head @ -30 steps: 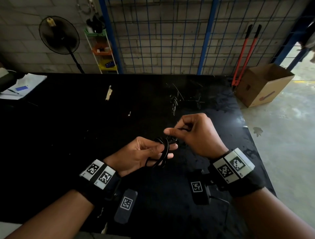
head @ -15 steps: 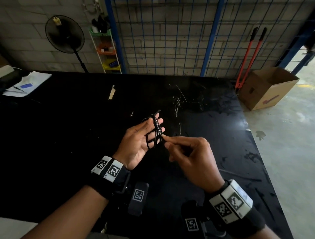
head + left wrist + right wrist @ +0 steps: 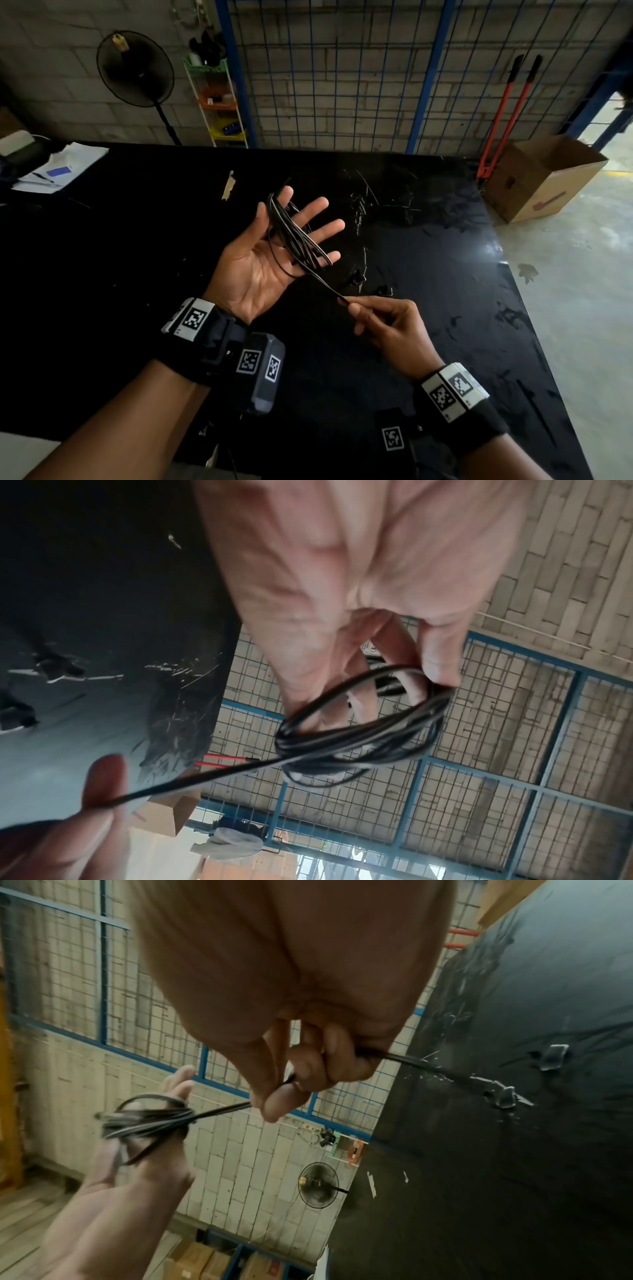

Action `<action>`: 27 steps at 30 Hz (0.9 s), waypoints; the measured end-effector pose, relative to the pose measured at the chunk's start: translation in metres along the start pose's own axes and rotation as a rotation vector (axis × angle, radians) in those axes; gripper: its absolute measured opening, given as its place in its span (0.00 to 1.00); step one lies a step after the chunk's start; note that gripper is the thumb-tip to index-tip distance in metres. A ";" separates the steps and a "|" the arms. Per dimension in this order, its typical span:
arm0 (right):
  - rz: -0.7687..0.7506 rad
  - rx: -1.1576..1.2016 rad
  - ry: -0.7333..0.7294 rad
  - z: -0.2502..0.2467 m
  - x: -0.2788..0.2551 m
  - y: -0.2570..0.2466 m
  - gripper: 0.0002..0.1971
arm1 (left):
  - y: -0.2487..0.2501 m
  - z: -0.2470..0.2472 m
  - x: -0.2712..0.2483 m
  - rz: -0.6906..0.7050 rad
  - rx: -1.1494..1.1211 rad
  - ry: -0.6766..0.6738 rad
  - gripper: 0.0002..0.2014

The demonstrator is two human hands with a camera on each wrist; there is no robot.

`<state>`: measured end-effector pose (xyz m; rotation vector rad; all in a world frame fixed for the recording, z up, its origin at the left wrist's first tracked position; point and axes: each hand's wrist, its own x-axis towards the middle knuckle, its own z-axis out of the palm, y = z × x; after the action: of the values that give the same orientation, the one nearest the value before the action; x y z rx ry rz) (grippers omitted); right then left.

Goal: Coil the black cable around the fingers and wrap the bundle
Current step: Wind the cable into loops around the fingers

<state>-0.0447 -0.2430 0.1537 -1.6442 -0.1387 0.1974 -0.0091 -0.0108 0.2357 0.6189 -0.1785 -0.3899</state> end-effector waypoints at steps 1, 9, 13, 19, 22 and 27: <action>-0.006 -0.012 0.004 -0.003 0.002 0.001 0.06 | 0.002 0.001 -0.002 -0.024 -0.015 -0.049 0.20; -0.084 -0.203 0.051 -0.026 0.028 -0.015 0.18 | 0.000 0.007 -0.020 -0.256 0.090 -0.203 0.20; -0.155 -0.350 0.119 -0.038 0.044 -0.030 0.27 | -0.015 0.003 -0.029 -0.337 0.348 -0.135 0.22; -0.169 -0.520 -0.029 -0.030 0.054 -0.068 0.17 | -0.043 -0.006 -0.030 -0.392 0.627 0.011 0.22; -0.168 -0.551 -0.048 -0.022 0.050 -0.075 0.15 | -0.054 -0.006 -0.027 -0.368 0.646 0.088 0.17; -0.195 -0.585 0.008 -0.018 0.029 -0.081 0.08 | -0.063 -0.012 -0.022 -0.259 0.633 0.242 0.24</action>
<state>-0.0104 -0.2478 0.2346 -2.1969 -0.3760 -0.0039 -0.0452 -0.0429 0.1876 1.3144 0.0174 -0.5074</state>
